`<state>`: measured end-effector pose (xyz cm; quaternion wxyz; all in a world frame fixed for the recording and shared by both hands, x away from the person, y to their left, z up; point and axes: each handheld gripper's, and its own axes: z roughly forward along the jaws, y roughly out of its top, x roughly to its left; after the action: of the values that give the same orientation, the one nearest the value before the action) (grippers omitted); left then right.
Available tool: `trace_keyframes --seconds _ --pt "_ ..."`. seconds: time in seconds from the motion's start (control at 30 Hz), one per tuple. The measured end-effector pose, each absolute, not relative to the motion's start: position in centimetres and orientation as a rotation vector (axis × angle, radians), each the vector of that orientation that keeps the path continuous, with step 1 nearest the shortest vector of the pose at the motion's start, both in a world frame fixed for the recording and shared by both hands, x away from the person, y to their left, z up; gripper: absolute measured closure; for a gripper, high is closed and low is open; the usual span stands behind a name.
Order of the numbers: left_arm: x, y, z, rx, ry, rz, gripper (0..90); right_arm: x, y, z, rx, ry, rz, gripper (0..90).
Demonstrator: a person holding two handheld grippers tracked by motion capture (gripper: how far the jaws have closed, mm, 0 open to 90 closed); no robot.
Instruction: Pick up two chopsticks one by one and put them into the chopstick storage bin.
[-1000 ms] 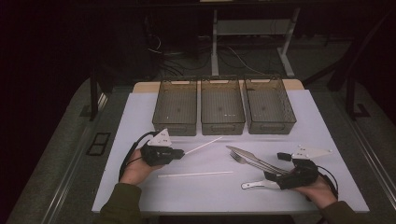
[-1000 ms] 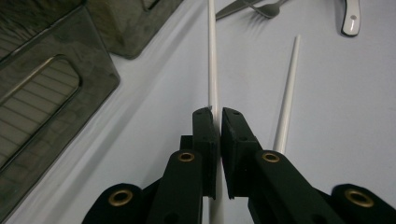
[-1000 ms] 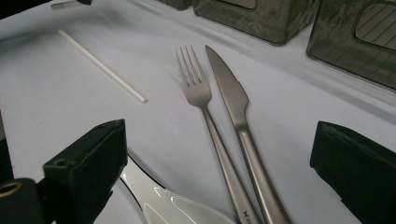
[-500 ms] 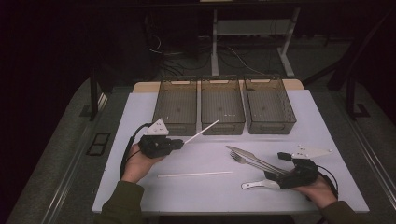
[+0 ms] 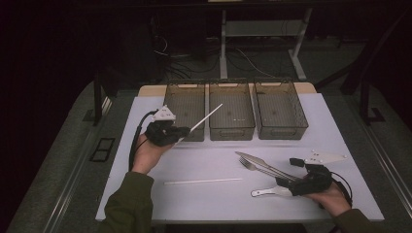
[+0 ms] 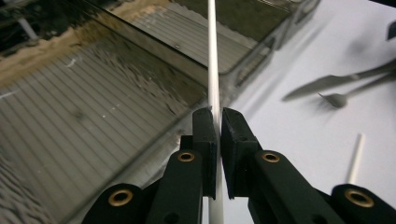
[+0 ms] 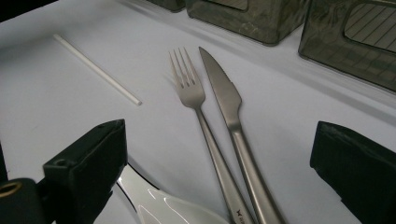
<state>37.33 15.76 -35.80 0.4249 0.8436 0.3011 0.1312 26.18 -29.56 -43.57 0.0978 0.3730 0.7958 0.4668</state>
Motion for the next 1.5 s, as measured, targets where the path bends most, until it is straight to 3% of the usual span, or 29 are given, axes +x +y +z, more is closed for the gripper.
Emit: trace_keyframes --seconds 0.63,1.1,1.5 --pt "44.6 15.9 -32.9 2.066 0.849 0.457 84.0 26.1 -29.8 -43.4 1.102 2.345 1.397 3.9" --pt "47.7 17.0 -36.2 2.097 1.036 0.486 83.9 26.1 -29.8 -43.4 1.102 2.345 1.403 3.9" --pt "48.1 16.8 -38.2 2.128 1.130 0.414 83.8 26.0 -29.8 -43.3 1.100 2.343 1.404 4.0"
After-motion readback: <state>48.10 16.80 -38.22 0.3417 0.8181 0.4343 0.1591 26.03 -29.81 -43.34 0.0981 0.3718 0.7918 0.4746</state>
